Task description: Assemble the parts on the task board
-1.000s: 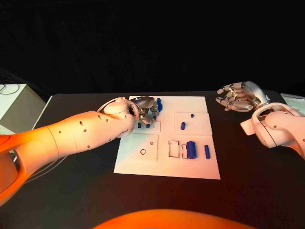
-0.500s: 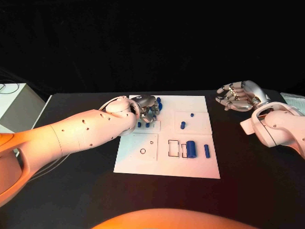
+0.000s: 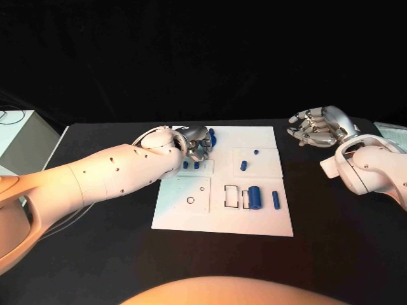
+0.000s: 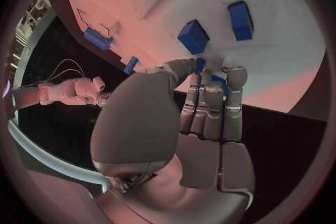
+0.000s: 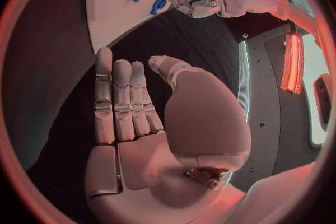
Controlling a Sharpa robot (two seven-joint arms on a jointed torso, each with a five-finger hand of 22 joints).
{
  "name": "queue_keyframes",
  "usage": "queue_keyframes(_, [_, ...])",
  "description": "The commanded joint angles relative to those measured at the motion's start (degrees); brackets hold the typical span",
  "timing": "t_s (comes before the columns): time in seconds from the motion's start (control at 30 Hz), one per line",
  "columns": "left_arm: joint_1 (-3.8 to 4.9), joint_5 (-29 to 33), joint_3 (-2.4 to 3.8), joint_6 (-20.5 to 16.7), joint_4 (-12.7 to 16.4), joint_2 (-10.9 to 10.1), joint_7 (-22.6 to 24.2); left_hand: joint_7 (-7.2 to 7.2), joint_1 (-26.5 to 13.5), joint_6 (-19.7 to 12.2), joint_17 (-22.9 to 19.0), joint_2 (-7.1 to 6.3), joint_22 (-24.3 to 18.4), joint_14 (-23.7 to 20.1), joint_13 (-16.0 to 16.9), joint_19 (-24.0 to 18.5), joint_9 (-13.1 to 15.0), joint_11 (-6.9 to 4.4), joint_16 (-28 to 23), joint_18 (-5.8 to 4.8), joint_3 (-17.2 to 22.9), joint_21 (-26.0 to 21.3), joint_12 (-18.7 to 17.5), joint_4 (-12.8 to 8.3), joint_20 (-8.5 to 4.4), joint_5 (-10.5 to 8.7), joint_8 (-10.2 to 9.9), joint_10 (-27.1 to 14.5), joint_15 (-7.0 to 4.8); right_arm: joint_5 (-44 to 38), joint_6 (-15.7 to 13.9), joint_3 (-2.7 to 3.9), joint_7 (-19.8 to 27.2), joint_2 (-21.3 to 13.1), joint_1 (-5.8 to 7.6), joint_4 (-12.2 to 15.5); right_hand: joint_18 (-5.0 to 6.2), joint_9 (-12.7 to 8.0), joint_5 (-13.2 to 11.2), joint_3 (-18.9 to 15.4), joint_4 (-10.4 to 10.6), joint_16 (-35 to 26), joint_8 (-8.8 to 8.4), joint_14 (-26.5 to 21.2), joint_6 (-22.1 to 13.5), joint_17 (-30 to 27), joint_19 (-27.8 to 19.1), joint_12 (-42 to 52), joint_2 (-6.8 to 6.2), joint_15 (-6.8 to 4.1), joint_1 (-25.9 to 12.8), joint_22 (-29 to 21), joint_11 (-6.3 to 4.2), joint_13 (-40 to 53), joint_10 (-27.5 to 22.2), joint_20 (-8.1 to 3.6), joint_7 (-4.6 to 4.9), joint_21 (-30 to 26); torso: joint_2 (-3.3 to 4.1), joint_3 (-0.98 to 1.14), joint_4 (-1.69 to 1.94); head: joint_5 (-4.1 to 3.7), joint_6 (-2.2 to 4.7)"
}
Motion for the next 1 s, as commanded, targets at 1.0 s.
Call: queue_keyframes(1.0, [-0.24,0.4,-0.2,6.0,0.6,-0.3,-2.7,0.16,0.2,1.9,-0.9,0.91,2.0,-0.3,0.3,0.0,0.1,-0.49,1.4,-0.16,0.8,1.9,-1.1,-2.1,-0.3,-0.7,-1.2,2.9,-0.21,-0.2,0.4,0.03,0.8,0.1,-0.02,0.0,0.7,0.1,0.4,0.1,-0.1,-0.2,-0.09,0.1,0.3,-0.1,0.5,0.3,0.33,0.07,0.2,-0.1,-0.27,-0.2,0.0,0.06,0.2,-0.5,-0.04,-0.06,0.03,-0.12,-0.46])
